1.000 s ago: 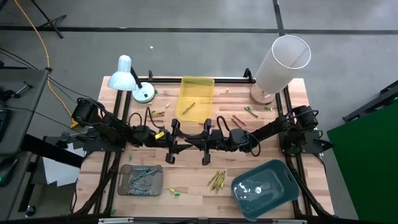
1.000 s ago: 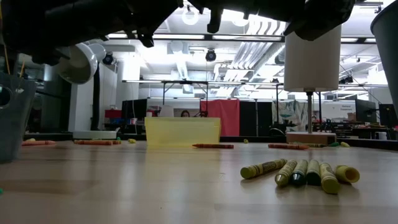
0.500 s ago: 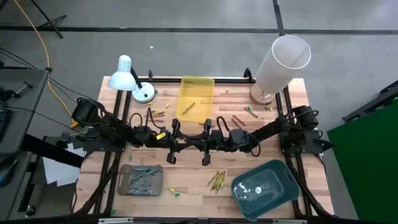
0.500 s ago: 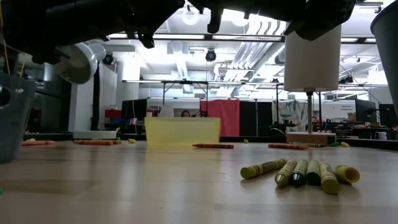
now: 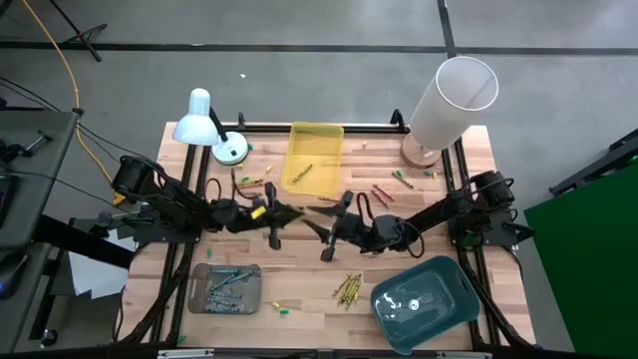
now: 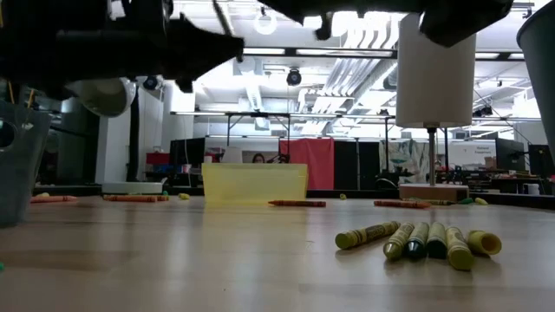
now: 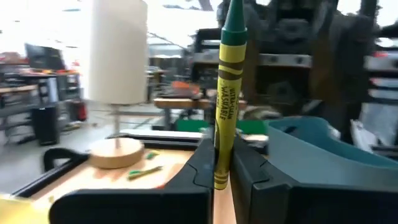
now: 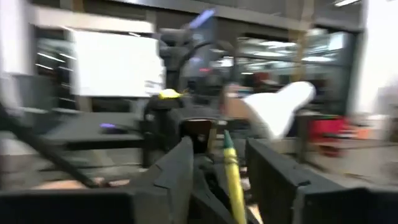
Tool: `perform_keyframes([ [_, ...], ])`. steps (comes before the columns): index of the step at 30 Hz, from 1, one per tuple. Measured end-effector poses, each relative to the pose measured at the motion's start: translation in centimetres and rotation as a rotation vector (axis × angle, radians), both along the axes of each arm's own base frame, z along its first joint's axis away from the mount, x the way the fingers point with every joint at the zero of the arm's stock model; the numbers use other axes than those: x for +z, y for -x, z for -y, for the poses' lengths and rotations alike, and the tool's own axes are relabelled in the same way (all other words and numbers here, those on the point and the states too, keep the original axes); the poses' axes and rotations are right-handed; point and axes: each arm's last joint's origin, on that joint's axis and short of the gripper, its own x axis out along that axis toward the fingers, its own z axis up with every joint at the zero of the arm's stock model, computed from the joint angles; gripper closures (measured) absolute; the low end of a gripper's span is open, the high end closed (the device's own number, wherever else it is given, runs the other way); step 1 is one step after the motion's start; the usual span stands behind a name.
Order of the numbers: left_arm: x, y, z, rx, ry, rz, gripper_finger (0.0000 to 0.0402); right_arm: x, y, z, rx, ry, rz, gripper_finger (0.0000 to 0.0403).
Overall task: Sort crayons
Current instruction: Put the green crayon into the yellow bin
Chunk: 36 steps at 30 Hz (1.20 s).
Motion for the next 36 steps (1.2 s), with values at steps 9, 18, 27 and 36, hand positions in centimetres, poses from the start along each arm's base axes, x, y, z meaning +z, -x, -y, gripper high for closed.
perform_keyframes([
  [9,-1.8,1.9,-4.1,0.137,0.210,-0.102,0.0400,1.9,2.7,-2.0,-0.236,0.044,-0.079,0.0208],
  [18,1.0,-4.7,-10.5,0.326,0.248,-0.568,0.0401,2.7,3.3,-1.6,-0.391,0.051,-0.137,0.0207],
  [27,4.9,-7.4,-19.1,0.465,0.450,-0.947,0.0401,2.9,3.6,-1.9,-0.414,0.079,-0.167,0.0207],
  [36,0.8,-9.1,-22.5,0.447,0.745,-1.130,0.0401,2.8,3.5,-1.4,-0.422,0.062,-0.159,0.0207],
])
